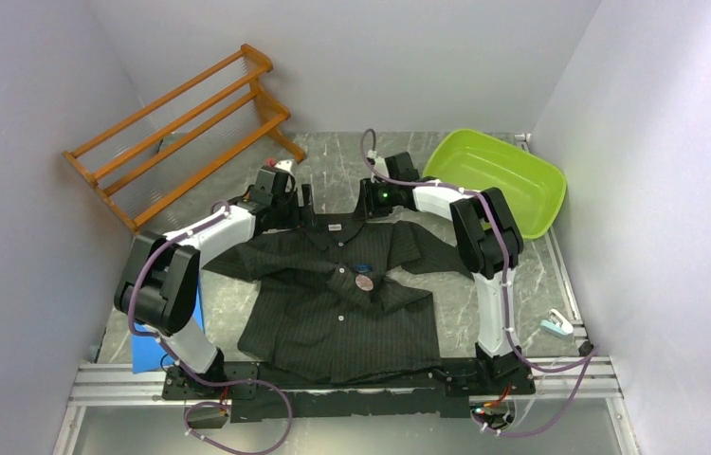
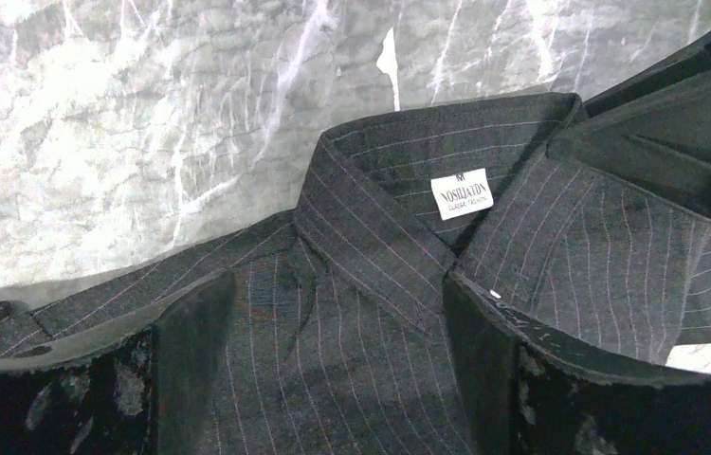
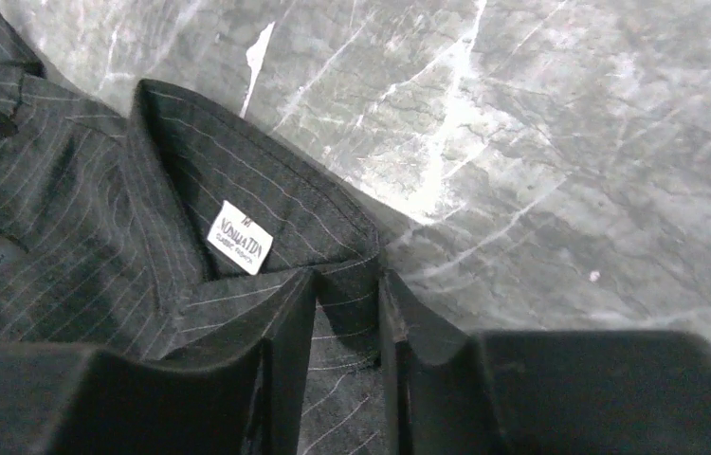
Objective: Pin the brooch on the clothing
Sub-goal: Flatten out the clothes at the center of the board.
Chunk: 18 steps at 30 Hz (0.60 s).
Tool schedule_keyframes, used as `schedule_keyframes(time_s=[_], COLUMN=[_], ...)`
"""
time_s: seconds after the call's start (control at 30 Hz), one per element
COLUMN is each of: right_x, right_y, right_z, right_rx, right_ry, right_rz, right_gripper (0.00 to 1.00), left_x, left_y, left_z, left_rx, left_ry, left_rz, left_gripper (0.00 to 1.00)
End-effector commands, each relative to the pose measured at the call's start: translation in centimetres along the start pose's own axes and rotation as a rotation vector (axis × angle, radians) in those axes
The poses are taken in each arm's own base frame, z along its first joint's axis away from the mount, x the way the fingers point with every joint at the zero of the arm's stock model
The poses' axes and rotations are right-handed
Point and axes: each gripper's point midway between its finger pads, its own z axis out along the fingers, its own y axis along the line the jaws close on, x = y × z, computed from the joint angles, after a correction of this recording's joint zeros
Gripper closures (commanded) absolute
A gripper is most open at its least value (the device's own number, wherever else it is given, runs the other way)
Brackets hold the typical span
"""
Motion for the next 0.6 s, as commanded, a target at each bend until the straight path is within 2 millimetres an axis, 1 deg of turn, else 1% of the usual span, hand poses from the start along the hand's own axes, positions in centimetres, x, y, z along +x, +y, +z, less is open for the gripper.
schedule_keyframes(time_s=[0.0,0.03,0.1,0.13,0.23,0.3,0.43,0.47,0.57], right_x=[-0.6,-0.7,-1.7,-2.7,-5.6,-8.4,-14.4,-15.8,-19.8], right_y=[0.8,0.8,1.1,1.5,1.9,2.1,2.2,2.0,0.4], right_z=[1.2,1.4,1.7,1.7,1.6,1.2,0.0,-0.4,-2.3], right_rx=[-0.043,-0.050,-0.065,-0.076,-0.072,-0.059,-0.043,-0.033,0.040], right_ry=[0.002,0.001,-0.012,-0.028,-0.081,-0.142,-0.273,-0.310,-0.449], right_rz=[0.012,0.020,0.018,0.010,-0.018,-0.043,-0.065,-0.061,-0.027], right_gripper=[0.74,0.81,0.97,1.00,1.00,1.00,1.00,1.00,1.00], left_x=[-0.4,-0.4,-0.5,-0.5,-1.0,-1.4,-3.0,-3.6,-4.7], left_y=[0.1,0.1,0.1,0.1,-0.1,-0.3,0.4,0.4,0.4], left_z=[-0.3,-0.4,-0.7,-0.9,-1.9,-2.8,-5.0,-5.8,-7.7], left_rx=[-0.003,0.000,0.004,0.005,0.016,0.025,-0.021,-0.023,-0.018], left_ry=[-0.041,-0.047,-0.055,-0.060,-0.083,-0.104,-0.194,-0.227,-0.297], left_rz=[-0.014,-0.013,-0.007,-0.007,0.001,0.006,-0.004,-0.008,-0.013], left_gripper=[0.15,0.15,0.15,0.15,0.15,0.16,0.16,0.15,0.15])
